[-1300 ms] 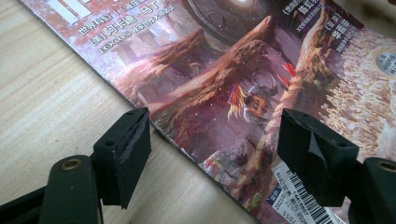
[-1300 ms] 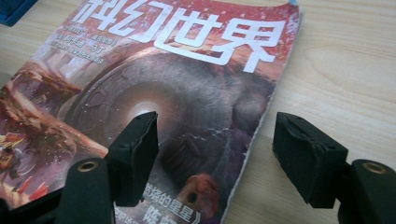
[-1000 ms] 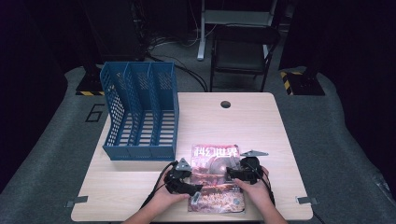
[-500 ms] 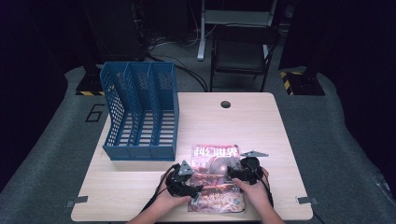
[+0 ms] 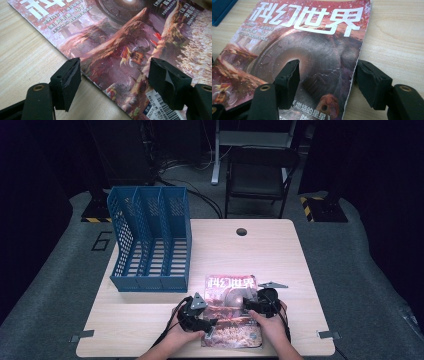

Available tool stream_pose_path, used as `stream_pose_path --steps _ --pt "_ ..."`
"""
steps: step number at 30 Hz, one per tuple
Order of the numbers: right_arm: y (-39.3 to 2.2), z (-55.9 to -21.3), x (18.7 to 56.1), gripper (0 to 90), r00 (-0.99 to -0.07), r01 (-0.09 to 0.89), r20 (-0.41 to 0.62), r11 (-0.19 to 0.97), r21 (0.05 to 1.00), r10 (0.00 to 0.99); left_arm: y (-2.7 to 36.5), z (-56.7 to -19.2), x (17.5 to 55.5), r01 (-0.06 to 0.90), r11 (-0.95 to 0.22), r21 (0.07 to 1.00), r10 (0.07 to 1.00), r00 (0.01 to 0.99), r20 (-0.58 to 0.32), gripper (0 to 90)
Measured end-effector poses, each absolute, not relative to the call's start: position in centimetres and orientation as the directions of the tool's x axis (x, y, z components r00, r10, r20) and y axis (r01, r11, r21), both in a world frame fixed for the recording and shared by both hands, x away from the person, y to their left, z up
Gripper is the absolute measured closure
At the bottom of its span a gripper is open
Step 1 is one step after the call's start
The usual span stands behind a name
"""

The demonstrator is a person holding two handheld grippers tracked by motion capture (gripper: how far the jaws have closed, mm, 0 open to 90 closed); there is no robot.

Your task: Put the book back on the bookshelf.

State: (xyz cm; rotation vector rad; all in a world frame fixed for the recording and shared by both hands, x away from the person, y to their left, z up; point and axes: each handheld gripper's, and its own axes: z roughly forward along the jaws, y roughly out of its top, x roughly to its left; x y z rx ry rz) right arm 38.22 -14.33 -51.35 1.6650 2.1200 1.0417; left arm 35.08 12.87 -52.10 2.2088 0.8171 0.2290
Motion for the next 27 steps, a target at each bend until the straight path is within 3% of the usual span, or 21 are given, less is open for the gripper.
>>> stream_pose_path --steps 6,15,27 --pt "-14.9 -50.8 38.1 38.7 -0.314 0.737 0.283 0.045 0.675 0.906 12.9 -52.1 35.1 0.48 -0.509 0.715 0.62 0.78 -0.082 26.3" --pt "-14.8 -48.8 37.1 42.0 -0.392 0.677 0.318 0.037 0.735 0.863 12.9 -52.2 35.0 0.478 -0.506 0.718 0.62 0.78 -0.082 26.3" --pt "-14.5 -49.9 37.7 43.7 -0.386 0.724 0.351 0.045 0.688 0.853 13.0 -52.2 35.0 0.478 -0.502 0.72 0.618 0.781 -0.087 26.3"
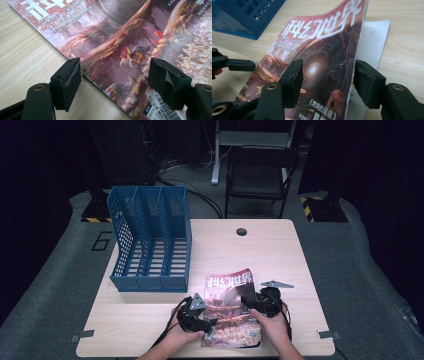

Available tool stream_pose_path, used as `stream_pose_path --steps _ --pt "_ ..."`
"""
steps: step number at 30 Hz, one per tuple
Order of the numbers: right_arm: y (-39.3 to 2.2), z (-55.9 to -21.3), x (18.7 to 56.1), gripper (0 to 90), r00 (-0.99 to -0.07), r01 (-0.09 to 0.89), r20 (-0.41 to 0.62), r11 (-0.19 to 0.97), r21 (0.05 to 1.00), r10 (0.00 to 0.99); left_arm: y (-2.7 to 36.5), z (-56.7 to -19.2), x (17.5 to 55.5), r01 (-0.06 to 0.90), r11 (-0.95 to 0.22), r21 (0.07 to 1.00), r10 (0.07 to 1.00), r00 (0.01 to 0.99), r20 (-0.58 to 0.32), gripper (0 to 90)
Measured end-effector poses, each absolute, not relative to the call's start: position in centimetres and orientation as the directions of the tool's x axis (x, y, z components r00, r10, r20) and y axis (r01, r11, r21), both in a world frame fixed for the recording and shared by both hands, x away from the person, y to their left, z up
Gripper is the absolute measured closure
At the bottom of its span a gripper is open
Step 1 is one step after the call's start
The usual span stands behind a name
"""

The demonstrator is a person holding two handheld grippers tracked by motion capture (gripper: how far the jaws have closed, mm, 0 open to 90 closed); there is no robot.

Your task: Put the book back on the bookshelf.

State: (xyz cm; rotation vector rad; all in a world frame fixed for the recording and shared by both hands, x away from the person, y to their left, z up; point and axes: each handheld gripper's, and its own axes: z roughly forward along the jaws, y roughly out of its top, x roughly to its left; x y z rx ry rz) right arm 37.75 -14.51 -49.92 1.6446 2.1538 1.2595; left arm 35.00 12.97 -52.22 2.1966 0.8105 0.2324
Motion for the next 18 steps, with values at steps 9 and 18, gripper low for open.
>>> stream_pose_path --steps 9,18 --pt "-13.8 -51.2 38.4 48.3 -0.389 0.729 0.311 0.084 0.679 0.867 13.0 -52.2 35.0 0.479 -0.499 0.722 0.62 0.779 -0.089 26.3" --pt "-14.2 -51.5 38.8 53.8 -0.402 0.739 0.318 0.099 0.667 0.859 13.0 -52.3 35.0 0.473 -0.497 0.728 0.621 0.779 -0.082 26.4"
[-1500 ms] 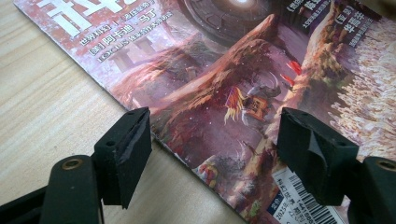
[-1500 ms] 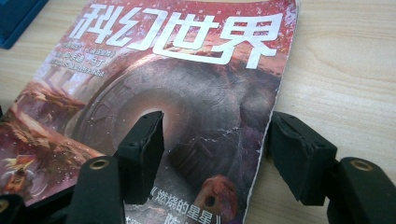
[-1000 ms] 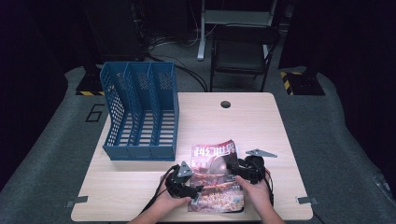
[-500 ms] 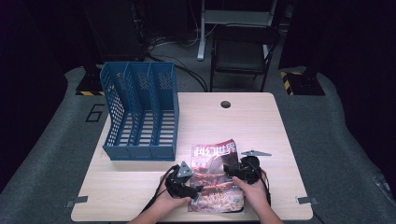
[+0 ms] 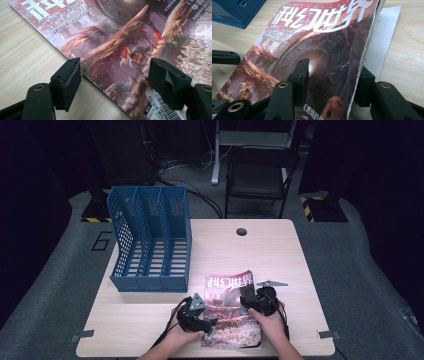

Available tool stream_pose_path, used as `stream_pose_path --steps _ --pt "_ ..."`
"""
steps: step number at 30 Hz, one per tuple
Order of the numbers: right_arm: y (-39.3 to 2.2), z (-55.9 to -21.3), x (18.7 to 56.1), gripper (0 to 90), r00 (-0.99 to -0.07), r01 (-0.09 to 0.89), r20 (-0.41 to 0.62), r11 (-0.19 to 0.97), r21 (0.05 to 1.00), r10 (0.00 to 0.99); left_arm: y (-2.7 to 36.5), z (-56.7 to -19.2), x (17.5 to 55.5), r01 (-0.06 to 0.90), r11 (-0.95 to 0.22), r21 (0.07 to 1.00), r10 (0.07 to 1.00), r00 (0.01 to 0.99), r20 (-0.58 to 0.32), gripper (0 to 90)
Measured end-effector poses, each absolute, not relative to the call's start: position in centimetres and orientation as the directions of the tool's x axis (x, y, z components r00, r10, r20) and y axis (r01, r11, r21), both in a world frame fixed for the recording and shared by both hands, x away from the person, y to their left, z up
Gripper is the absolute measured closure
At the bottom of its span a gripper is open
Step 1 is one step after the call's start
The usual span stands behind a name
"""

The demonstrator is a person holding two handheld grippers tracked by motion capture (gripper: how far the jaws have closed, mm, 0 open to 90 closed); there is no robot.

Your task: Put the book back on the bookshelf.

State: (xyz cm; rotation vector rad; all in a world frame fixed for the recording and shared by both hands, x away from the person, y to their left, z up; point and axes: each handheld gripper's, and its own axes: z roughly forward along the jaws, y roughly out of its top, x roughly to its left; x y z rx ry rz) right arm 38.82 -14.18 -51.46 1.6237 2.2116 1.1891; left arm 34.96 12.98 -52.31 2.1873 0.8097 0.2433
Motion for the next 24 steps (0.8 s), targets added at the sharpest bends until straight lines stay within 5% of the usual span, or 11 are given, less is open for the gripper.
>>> stream_pose_path --steps 6,24 --pt "-14.19 -51.38 38.92 59.9 -0.424 0.727 0.284 0.136 0.673 0.86 13.0 -52.31 34.96 0.473 -0.498 0.727 0.62 0.78 -0.082 26.4" --pt "-14.84 -50.68 38.61 85.5 -0.458 0.72 0.386 0.08 0.689 0.801 13.05 -52.27 35.05 0.475 -0.497 0.726 0.62 0.78 -0.086 27.1"
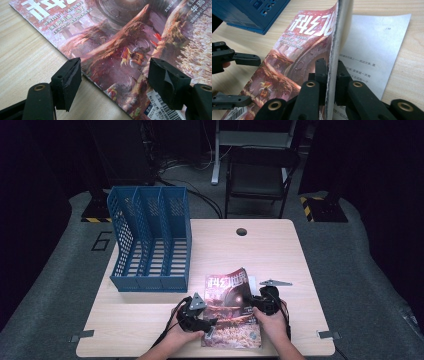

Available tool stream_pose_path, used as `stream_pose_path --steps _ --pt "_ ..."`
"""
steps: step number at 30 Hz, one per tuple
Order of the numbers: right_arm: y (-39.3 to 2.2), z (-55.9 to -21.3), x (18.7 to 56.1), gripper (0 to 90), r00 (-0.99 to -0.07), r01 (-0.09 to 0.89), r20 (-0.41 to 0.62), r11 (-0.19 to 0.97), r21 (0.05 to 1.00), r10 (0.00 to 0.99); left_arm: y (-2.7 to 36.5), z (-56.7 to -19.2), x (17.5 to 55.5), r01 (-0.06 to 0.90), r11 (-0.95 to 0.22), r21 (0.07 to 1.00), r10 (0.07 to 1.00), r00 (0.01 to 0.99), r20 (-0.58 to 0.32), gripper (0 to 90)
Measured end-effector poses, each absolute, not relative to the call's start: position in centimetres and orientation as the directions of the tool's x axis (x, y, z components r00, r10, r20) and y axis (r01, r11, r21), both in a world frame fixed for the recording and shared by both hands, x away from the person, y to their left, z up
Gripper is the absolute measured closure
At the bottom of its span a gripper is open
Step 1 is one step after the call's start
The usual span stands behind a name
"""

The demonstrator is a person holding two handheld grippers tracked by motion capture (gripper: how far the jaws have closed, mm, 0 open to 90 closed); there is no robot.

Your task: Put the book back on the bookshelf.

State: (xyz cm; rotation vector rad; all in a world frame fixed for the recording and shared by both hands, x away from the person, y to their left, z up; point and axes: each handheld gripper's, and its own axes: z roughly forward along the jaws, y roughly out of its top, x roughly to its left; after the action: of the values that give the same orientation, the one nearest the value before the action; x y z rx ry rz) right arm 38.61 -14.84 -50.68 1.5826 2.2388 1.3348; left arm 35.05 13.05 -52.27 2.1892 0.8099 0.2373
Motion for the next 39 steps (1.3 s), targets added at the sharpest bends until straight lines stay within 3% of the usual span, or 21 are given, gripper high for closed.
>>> stream_pose_path --steps 14,39 --pt "-14.8 -50.0 38.5 85.8 -0.49 0.704 0.375 0.104 0.703 0.787 13.1 -52.2 35.2 0.483 -0.499 0.719 0.621 0.779 -0.092 29.0" --pt "-16.0 -50.5 40.1 76.6 -0.442 0.817 0.485 0.115 0.565 0.754 13.3 -52.2 35.8 0.458 -0.52 0.72 0.591 0.802 -0.084 31.7"
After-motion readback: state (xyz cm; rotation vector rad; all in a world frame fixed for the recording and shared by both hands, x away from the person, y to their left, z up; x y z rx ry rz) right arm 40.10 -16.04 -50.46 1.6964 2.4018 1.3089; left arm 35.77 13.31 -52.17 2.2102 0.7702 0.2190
